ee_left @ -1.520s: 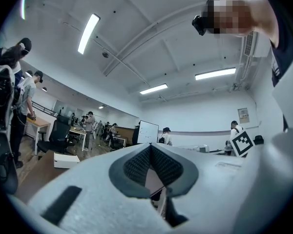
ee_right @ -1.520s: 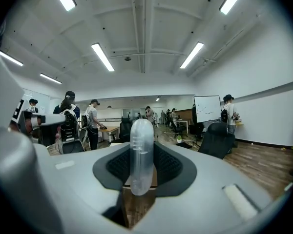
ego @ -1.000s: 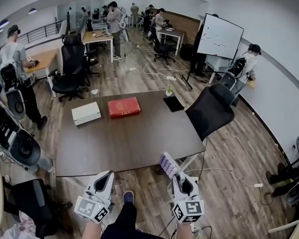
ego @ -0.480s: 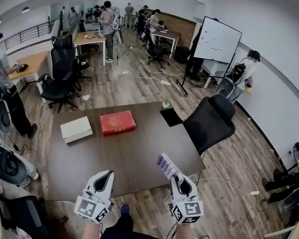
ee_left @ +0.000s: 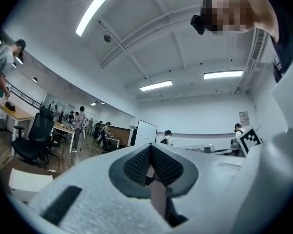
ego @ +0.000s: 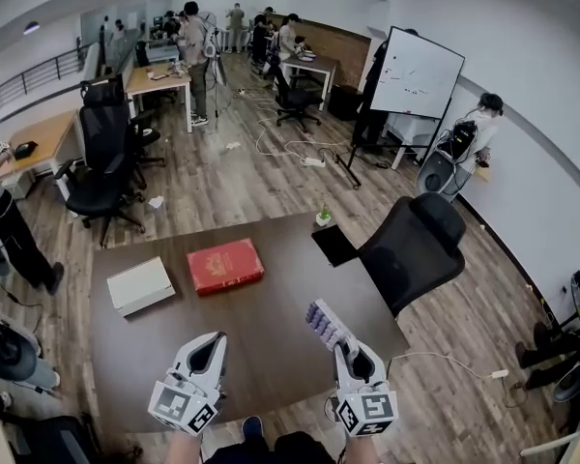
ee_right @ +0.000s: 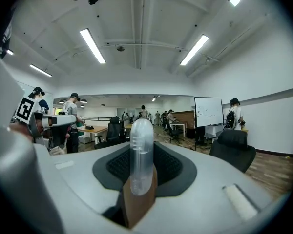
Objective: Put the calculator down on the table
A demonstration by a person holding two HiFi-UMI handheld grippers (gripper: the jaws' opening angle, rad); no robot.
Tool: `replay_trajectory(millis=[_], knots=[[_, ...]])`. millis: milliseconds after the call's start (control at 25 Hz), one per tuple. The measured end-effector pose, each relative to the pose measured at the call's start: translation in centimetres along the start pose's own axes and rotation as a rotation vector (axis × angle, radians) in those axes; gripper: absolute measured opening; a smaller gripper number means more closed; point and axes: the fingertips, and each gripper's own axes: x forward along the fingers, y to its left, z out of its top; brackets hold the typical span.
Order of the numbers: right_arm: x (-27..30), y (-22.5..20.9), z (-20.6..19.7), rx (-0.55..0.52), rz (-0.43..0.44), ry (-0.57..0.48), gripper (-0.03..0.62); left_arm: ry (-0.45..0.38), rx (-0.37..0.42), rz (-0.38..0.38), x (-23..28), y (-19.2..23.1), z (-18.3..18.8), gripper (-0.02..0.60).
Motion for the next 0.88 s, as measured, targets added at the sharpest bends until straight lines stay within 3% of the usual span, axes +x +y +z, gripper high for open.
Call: replay_trajectory(millis=[280, 880], knots=[[3.6, -1.0, 0.2, 0.004, -0.012, -0.004, 0.117, -0.004, 0.013, -0.012, 2.8, 2.3, 0.2, -0.005], [10.5, -3.9, 3.3, -0.029, 0.104, -0.036, 0.117, -0.029, 0.045, 0.097, 8.0, 4.3, 0.8, -0.005]])
